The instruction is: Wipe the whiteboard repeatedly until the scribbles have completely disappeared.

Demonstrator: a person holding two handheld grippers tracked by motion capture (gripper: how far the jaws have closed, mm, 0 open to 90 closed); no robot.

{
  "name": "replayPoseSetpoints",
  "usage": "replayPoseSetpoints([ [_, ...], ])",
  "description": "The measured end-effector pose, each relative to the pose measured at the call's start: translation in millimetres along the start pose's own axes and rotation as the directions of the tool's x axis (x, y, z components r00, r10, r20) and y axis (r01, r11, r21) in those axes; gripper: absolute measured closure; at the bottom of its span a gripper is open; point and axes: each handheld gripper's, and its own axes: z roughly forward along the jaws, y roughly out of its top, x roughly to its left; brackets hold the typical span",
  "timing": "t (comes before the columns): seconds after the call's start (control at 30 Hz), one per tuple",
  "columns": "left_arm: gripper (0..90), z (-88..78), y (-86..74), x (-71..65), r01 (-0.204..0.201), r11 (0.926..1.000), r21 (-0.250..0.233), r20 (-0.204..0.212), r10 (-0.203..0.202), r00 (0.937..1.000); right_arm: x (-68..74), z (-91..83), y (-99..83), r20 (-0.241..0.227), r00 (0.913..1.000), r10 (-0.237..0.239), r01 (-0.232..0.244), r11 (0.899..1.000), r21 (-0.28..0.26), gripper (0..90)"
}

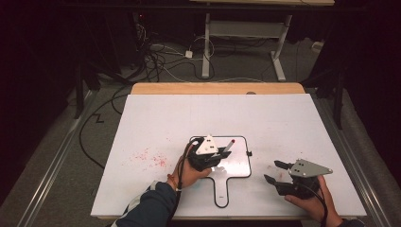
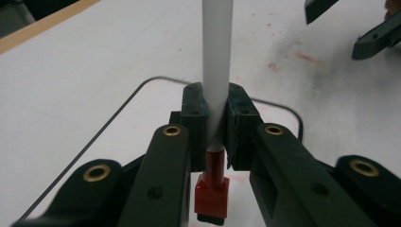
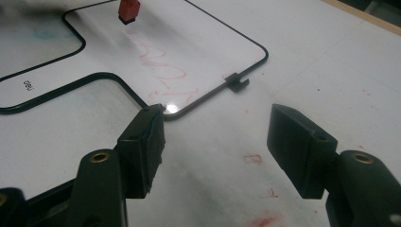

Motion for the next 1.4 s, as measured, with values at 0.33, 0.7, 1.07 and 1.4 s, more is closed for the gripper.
replayPoseSetpoints([
  [0.33,78.4,49.4,26.8,-18.8,-0.041,0.9987,0.03,0.089,0.039,0.9953,0.0,-1.3,-0.7,0.002,1.0,-0.006,0.006,1.0,0.003,38.4],
  [0.7,78.4,73.5,32.3,-16.4,-0.036,0.9958,0.084,0.107,0.027,0.9939,-0.1,-1.5,-1.1,0.0,0.9999,-0.015,0.015,1.0,0.004,38.4],
  [1.07,78.5,41.5,8.4,-8.6,-0.018,0.998,0.062,0.051,0.014,0.9986,-0.2,-2.1,-0.7,0.003,0.9999,-0.011,0.011,1.0,-0.001,38.4],
  [1.4,78.5,0.4,-20.0,6.3,0.03,0.9987,0.041,0.002,-0.031,0.9995,3.5,0.9,1.2,0.011,0.9996,-0.025,0.025,1.0,0.01,38.4],
])
